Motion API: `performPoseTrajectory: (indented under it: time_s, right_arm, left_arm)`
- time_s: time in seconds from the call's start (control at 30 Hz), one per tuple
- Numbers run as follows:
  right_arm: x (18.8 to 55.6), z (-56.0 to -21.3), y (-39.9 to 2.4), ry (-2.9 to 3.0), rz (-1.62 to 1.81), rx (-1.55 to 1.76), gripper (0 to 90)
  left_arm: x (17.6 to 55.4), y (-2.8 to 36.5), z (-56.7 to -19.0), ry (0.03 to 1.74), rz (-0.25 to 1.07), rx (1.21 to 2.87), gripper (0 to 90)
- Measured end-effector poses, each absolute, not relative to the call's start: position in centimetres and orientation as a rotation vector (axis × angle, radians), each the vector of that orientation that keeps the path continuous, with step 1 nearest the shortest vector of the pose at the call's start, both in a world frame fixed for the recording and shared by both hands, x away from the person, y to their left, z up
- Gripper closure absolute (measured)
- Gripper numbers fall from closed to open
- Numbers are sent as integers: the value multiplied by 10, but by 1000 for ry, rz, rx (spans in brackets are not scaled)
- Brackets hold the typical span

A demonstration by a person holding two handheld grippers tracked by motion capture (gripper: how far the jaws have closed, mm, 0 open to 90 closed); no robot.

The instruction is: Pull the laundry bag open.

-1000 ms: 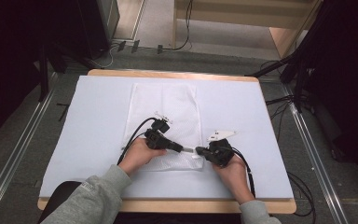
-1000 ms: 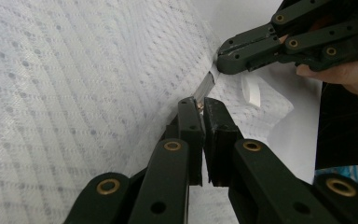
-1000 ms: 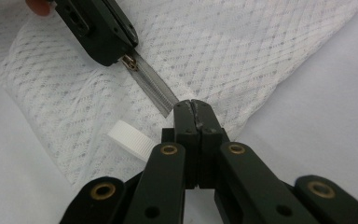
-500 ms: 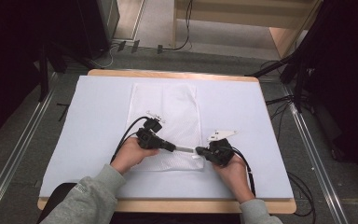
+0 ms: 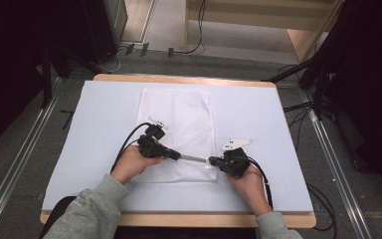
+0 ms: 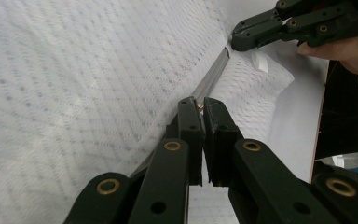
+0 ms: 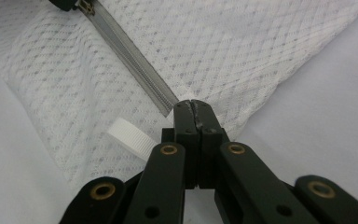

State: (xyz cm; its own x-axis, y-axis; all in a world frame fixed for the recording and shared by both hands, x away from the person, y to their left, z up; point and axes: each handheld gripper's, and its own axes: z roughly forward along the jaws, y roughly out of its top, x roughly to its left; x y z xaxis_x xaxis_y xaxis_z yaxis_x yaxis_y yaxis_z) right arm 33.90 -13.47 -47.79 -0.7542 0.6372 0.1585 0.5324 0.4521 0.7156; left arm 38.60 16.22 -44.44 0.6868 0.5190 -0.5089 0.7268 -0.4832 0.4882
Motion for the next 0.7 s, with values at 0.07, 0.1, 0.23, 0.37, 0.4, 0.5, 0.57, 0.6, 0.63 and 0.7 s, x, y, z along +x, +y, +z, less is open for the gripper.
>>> performPoseTrajectory:
  time_s: [0.07,0.1,0.23,0.37,0.4,0.5,0.57,0.6,0.63,0.7]
  right_arm:
    - [340,-478,-135,2563,1194,1038,900]
    - [340,-478,-135,2563,1194,1038,900]
    - [339,-478,-135,2563,1190,1034,900]
    - [340,-478,-135,2564,1189,1033,900]
    - [340,-478,-135,2566,1190,1033,900]
    - [340,-478,-134,2567,1188,1034,900]
    - [340,-478,-135,2568,1188,1033,900]
    - [340,-478,-134,2567,1188,1035,900]
    - [340,-478,-134,2569,1185,1032,900]
    - [340,-477,-134,2571,1182,1031,900]
  left_arm:
    - [386,165,-443,952,-376,2193,882]
    - [385,165,-443,952,-385,2187,882]
    - [384,167,-444,948,-397,2200,882]
    - [383,167,-446,953,-405,2214,882]
    - [383,168,-446,954,-401,2210,882]
    - [382,167,-446,963,-404,2214,883]
    - [382,167,-446,969,-402,2212,883]
    - [382,168,-446,971,-410,2218,884]
    - [382,169,-446,971,-392,2225,884]
    - [382,170,-446,981,-405,2225,884]
